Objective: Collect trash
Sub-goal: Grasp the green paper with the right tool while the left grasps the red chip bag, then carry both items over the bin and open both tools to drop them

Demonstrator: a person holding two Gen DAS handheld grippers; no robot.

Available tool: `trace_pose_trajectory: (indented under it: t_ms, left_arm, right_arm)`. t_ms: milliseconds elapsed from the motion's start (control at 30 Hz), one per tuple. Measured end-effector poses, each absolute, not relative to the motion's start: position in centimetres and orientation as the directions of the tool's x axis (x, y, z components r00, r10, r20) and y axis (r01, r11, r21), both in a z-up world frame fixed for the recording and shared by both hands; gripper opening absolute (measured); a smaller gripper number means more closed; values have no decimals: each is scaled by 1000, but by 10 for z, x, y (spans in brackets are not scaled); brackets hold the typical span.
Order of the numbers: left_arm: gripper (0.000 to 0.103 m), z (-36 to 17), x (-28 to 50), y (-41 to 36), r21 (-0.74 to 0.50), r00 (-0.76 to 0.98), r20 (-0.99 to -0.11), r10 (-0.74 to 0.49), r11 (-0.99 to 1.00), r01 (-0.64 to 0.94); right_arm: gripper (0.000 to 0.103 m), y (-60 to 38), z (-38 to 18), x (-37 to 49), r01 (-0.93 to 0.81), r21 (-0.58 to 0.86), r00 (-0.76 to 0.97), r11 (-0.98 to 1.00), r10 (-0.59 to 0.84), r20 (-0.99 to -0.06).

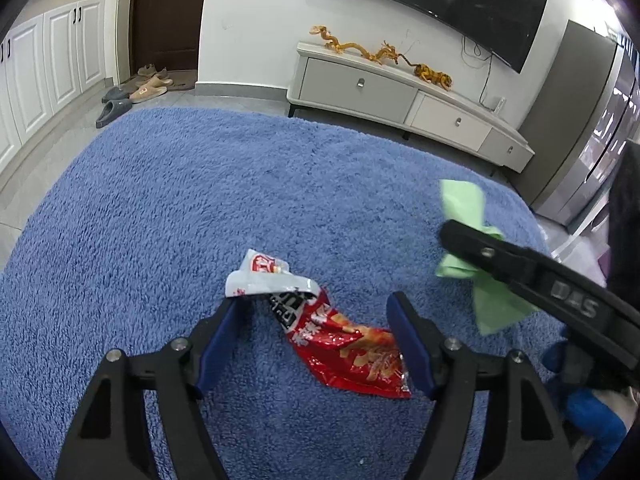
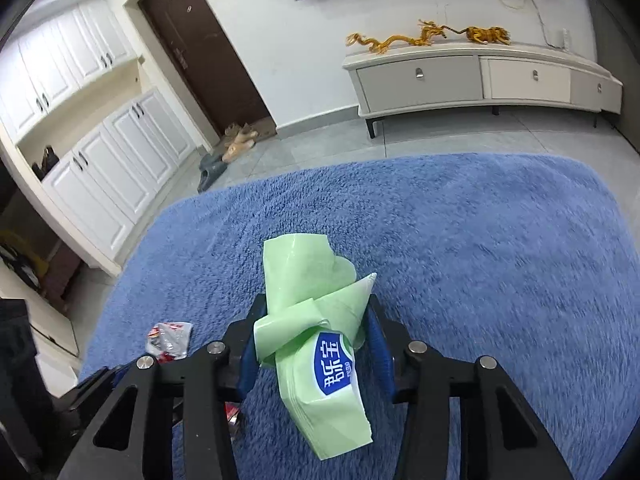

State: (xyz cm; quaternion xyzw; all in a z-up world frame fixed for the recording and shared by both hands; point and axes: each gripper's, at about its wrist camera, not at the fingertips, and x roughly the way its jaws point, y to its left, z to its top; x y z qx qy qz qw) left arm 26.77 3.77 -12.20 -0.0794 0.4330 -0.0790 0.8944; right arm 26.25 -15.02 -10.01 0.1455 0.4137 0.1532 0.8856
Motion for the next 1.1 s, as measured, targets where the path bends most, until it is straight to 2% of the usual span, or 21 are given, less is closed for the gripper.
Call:
trace_pose_trajectory:
  t_ms: [133,267,367,467,533,767,1100]
  left_arm:
    - [69,-123,267,38,-207,618,-760,-203,976,66]
    - [52,-122,263,37,-180,625,-762,-171,982,49]
    - [46,-121,260,39,-191,623,-764,-166,981,26]
    - [38,-118,254,43,-253,618,-758,-207,967,13]
    - [23,-116,248,44,-301,618,-745,-252,953,26]
    - [20,-93,205,38,-341,636,-700,-325,935,103]
    - [19,-59,140,27,-316,666,-668,-331,937,149]
  right_arm:
    - [44,-164,-91,244,-134,403,644,905,389,-659]
    - [44,-178,-76,227,-118,416,675,902,380,-632]
    - [44,-184,-66,213,-112,409,695,906,366,-619]
    - [44,-186,-60,197,-112,389,705,915,349,-617]
    - [44,-186,-57,186,-108,379,712,919,337,-616]
    - [44,-192,-49,140,-93,374,725,923,320,-610]
    - [44,-217,-32,65,-61,354,768,933,270,-581]
